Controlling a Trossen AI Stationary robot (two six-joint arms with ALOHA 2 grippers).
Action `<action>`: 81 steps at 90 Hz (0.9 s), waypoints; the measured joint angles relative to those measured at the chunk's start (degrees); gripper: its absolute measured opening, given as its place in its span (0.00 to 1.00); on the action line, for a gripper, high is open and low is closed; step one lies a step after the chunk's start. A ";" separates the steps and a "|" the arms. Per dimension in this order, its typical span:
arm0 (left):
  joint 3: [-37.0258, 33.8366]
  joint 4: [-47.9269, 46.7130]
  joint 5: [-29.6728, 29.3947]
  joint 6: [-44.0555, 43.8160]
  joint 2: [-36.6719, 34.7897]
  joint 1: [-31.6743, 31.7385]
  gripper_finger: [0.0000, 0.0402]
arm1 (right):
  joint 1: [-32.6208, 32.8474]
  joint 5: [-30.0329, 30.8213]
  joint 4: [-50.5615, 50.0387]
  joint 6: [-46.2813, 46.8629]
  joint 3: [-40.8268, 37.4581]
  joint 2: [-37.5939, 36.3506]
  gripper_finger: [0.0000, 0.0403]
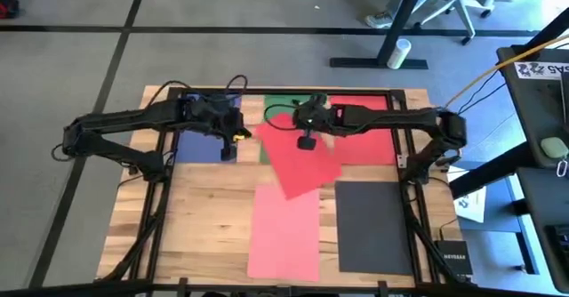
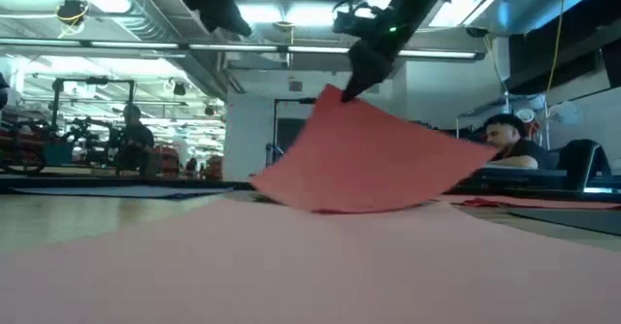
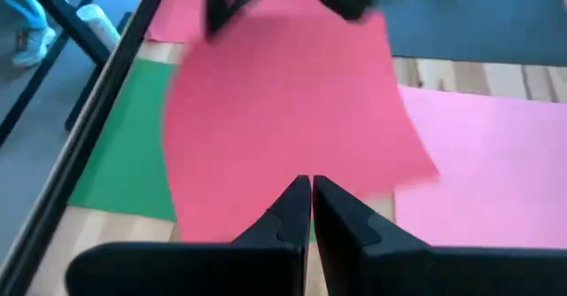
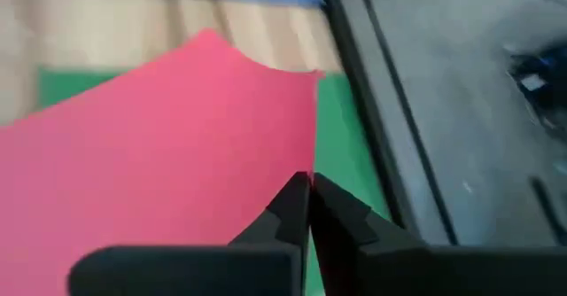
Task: Organize paper
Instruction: Stack the red paper on top of the other red paper
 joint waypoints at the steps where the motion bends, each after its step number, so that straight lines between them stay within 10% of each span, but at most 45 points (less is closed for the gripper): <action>1: 0.00 0.01 -0.11 -0.01 0.01 -0.10 0.00 | -0.15 0.38 -0.67 -0.01 -0.01 -0.39 0.00; 33: 0.00 1.55 -2.20 -0.72 0.33 -1.82 0.00 | -8.90 5.07 -17.36 -0.66 -0.28 -13.33 0.00; 81: -0.02 2.69 -2.20 -1.38 0.33 -2.19 0.00 | -26.86 0.03 -9.73 -8.05 -20.64 -25.24 0.00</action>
